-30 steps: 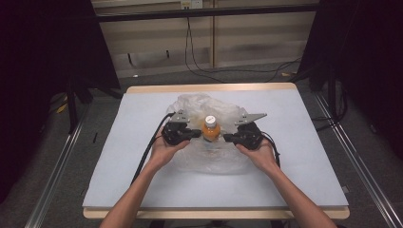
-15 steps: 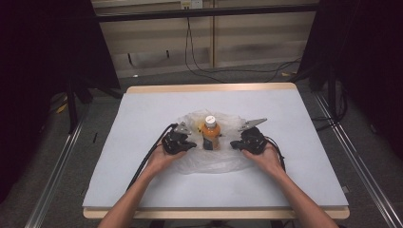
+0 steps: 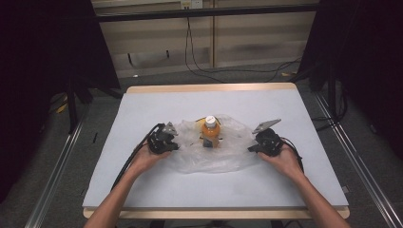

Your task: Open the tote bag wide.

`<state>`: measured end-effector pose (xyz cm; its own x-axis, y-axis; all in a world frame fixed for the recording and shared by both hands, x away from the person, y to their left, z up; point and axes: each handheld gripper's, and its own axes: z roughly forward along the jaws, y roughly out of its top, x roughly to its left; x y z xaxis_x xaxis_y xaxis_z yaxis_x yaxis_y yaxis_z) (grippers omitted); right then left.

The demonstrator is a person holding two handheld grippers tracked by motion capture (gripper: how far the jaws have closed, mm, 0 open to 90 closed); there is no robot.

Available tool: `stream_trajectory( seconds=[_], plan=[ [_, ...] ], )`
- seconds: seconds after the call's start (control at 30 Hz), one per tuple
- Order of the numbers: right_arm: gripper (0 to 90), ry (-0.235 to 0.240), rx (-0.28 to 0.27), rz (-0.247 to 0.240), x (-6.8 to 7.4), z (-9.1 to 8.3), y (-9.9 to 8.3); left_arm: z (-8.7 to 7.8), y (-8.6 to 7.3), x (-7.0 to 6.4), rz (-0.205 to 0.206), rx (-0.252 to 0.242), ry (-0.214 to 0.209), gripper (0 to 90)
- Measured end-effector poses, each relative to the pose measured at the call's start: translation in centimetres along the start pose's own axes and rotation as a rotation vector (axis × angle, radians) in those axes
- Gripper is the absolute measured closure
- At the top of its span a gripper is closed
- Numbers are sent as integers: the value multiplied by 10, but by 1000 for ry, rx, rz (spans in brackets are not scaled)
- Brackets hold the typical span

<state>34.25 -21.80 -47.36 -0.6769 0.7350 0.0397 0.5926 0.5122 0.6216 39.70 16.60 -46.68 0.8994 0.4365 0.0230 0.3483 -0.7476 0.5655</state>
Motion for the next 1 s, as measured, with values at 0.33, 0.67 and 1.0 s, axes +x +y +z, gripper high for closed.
stream_trajectory(
  seconds=[0.33, 0.67, 1.0],
  plan=[
    [900, -21, -40, 6, -6, -7, -13, -13, -31, 6, -67, -107, 0, 900],
    [900, 86, -228, 48, 4, -32, -10, -41, -32, -12, -91, -291, -111, 900],
    [900, 115, -359, 26, 23, -71, -5, -72, -6, -40, 9, -407, -142, 900]
  ],
)
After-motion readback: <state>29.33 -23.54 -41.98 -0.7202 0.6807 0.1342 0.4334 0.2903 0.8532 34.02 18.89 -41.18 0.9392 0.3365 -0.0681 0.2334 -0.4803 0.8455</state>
